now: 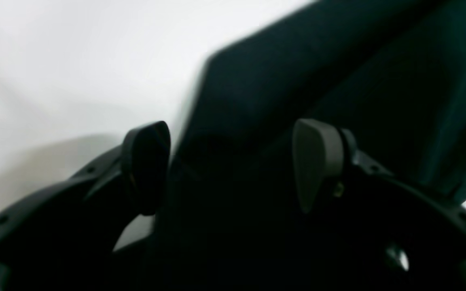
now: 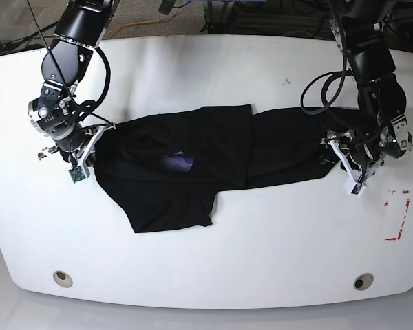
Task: Fold the T-shirt properly
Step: 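Release with the left gripper and regrasp the shirt's other edge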
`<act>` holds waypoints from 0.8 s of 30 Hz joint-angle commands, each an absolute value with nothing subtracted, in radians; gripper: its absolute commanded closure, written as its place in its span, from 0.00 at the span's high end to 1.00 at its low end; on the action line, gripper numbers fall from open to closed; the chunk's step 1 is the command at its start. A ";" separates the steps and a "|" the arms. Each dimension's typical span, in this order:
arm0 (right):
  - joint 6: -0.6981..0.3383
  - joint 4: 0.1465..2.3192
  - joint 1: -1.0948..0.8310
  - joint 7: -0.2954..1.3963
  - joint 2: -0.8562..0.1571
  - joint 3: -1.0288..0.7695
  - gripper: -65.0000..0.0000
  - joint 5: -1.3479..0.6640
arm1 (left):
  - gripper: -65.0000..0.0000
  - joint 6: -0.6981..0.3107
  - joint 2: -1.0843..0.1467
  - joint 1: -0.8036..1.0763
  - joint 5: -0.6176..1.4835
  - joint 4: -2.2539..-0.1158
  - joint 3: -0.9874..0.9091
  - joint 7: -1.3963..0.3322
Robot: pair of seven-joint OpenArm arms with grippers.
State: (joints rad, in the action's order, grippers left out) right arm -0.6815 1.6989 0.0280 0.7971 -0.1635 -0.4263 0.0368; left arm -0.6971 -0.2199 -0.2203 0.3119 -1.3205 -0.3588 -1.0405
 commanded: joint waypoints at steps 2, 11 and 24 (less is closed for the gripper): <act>-0.682 1.719 0.045 0.780 -0.176 -0.430 0.00 0.028 | 0.68 -0.698 -0.239 -0.271 0.323 -1.234 -0.340 -0.969; -0.680 1.719 0.045 0.780 -0.176 -0.432 0.00 0.028 | 0.68 -0.698 -0.240 -0.285 0.277 -1.133 -0.317 -0.921; -0.680 1.719 0.045 0.780 -0.176 -0.430 0.00 0.024 | 0.07 -0.698 -0.236 -0.282 0.177 -1.125 -0.242 -0.915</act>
